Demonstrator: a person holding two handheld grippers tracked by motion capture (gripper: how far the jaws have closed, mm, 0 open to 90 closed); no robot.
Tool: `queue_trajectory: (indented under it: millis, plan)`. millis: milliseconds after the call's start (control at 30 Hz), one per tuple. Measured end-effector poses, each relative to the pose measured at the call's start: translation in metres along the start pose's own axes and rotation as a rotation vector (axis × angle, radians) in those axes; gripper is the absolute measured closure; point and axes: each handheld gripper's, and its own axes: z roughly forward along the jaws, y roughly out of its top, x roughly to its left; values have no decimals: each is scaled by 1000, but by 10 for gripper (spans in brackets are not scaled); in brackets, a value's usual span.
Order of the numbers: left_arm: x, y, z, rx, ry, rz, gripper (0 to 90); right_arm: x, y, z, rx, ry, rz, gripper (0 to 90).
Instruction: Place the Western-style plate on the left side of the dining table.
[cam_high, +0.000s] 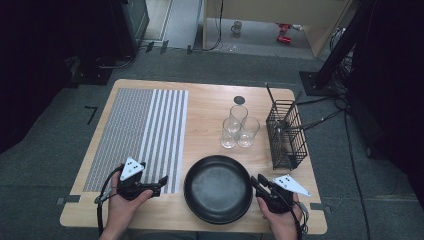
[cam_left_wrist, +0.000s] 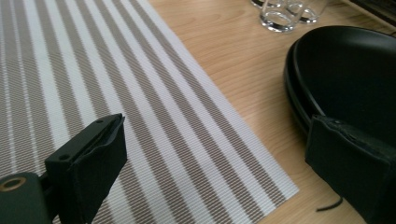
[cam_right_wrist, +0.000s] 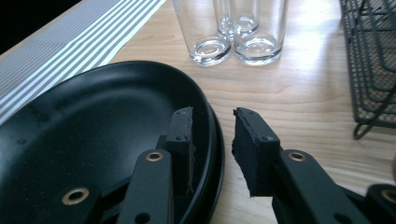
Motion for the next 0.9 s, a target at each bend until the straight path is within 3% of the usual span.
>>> queue_trajectory:
  millis: [400, 567, 700, 800, 900]
  plan:
    - [-23, 3, 15, -1, -66, -11, 67, 10, -3, 9, 18, -5, 1, 669]
    - [-31, 7, 19, -6, -86, -15, 68, 9, -1, 11, 13, 30, 64, 676]
    - [-38, 5, 25, 1, -96, -5, 69, 9, -3, 10, 0, 19, 51, 673]
    - [-42, 2, 27, 2, -95, 5, 134, 8, -6, 11, -9, 13, 38, 664]
    - [-45, -1, 29, 4, -103, -2, 140, 6, -11, 11, -15, 13, 35, 655]
